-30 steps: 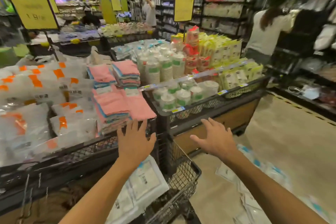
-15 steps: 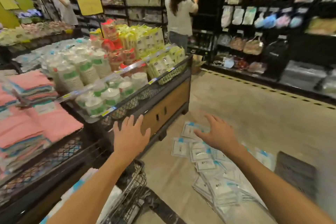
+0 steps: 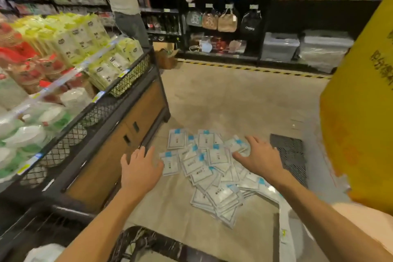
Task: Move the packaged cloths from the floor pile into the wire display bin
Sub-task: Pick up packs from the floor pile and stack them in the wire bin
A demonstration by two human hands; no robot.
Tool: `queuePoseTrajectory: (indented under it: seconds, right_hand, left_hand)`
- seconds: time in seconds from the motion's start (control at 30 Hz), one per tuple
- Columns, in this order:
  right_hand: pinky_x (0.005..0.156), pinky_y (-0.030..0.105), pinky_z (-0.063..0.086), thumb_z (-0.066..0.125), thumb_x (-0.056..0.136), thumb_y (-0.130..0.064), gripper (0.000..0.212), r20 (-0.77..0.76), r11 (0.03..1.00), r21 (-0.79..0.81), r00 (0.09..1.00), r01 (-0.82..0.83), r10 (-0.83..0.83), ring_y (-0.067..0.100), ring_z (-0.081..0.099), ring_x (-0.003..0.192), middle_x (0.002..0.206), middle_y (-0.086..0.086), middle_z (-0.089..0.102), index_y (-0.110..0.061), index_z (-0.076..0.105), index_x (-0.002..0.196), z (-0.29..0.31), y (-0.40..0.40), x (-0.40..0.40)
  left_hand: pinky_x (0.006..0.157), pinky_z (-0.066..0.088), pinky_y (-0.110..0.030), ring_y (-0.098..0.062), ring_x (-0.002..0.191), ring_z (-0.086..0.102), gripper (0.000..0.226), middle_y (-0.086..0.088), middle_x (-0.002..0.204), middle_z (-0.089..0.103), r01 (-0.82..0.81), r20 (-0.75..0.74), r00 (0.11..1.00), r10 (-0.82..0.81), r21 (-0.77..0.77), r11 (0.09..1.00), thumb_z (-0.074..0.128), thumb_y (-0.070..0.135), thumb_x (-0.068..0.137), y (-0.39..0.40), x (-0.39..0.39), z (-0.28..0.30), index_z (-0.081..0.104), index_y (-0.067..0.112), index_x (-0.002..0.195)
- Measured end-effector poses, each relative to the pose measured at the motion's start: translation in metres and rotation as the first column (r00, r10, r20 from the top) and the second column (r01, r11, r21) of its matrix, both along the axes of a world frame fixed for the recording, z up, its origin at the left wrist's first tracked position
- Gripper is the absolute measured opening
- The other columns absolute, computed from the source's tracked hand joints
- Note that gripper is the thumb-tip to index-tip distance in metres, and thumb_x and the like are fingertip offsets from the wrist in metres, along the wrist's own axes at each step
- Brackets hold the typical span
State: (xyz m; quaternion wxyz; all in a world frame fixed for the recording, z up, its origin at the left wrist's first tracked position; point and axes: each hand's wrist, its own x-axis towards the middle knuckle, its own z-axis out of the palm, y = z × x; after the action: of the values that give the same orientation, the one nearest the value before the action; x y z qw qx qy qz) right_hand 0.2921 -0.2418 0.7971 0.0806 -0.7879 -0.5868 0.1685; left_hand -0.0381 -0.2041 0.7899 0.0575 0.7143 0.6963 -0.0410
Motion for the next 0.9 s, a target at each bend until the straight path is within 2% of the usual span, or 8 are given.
queuePoseTrajectory:
  seconds: [0.2,0.33,0.47,0.63,0.77,0.83,0.9]
  right_hand:
    - [0.114,0.056,0.036,0.057,0.089,-0.07,0.082,0.012,0.986,-0.112,0.993,0.121,-0.12,0.031,0.044,0.141,0.159,0.001,0.043,-0.025,0.037,0.155,-0.036,0.007,0.021]
    - [0.115,0.058,0.035,0.058,0.088,-0.071,0.083,0.039,0.965,-0.157,0.977,0.211,-0.207,0.032,0.043,0.142,0.16,0.0,0.042,-0.026,0.037,0.155,-0.054,0.02,0.022]
    - [0.112,0.056,0.04,0.06,0.088,-0.068,0.079,0.066,0.945,-0.163,0.959,0.283,-0.276,0.031,0.048,0.138,0.155,-0.001,0.047,-0.025,0.041,0.151,-0.064,0.046,0.015]
    - [0.109,0.05,0.044,0.06,0.09,-0.065,0.074,0.075,0.921,-0.206,0.943,0.332,-0.323,0.031,0.05,0.135,0.152,0.001,0.049,-0.024,0.042,0.149,-0.09,0.085,0.006]
    - [0.105,0.047,0.047,0.059,0.09,-0.065,0.076,0.08,0.899,-0.279,0.941,0.339,-0.33,0.031,0.051,0.133,0.151,0.002,0.052,-0.023,0.041,0.151,-0.143,0.109,0.006]
    - [0.104,0.046,0.047,0.057,0.091,-0.066,0.079,0.072,0.886,-0.32,0.941,0.335,-0.329,0.03,0.05,0.134,0.152,0.003,0.05,-0.022,0.038,0.154,-0.184,0.121,0.009]
    - [0.105,0.046,0.046,0.056,0.092,-0.065,0.08,0.077,0.875,-0.352,0.942,0.333,-0.327,0.03,0.048,0.136,0.153,0.003,0.048,-0.021,0.036,0.155,-0.234,0.132,0.014]
  left_hand:
    - [0.125,0.012,-0.052,-0.023,0.152,0.027,0.063,-0.003,0.163,0.033,0.088,0.021,0.996,-0.086,-0.106,0.991,0.034,0.052,0.104,0.044,0.016,-0.042,0.024,0.026,0.161]
    - [0.121,0.022,-0.055,-0.025,0.144,0.039,0.063,-0.003,0.155,0.046,0.131,0.002,0.991,-0.132,-0.15,0.98,0.033,0.056,0.1,0.093,0.014,-0.085,0.034,0.027,0.155]
    - [0.12,0.021,-0.048,-0.027,0.147,0.035,0.066,-0.006,0.161,0.038,0.204,0.025,0.979,-0.203,-0.185,0.961,0.034,0.055,0.102,0.142,0.018,-0.111,0.026,0.025,0.16]
    - [0.118,0.031,-0.048,-0.029,0.144,0.04,0.066,-0.007,0.161,0.039,0.281,0.07,0.96,-0.272,-0.231,0.932,0.037,0.054,0.102,0.193,0.028,-0.15,0.028,0.024,0.16]
    - [0.115,0.036,-0.05,-0.03,0.141,0.045,0.065,-0.009,0.156,0.046,0.289,0.09,0.957,-0.274,-0.303,0.908,0.039,0.051,0.101,0.211,0.034,-0.208,0.035,0.019,0.157]
    - [0.106,0.043,-0.052,-0.031,0.131,0.054,0.066,-0.01,0.144,0.058,0.293,0.117,0.956,-0.27,-0.305,0.906,0.037,0.05,0.096,0.214,0.038,-0.247,0.045,0.016,0.152]
    - [0.105,0.043,-0.052,-0.031,0.13,0.055,0.067,-0.01,0.144,0.058,0.279,0.098,0.96,-0.261,-0.327,0.903,0.038,0.051,0.094,0.216,0.043,-0.296,0.045,0.017,0.151]
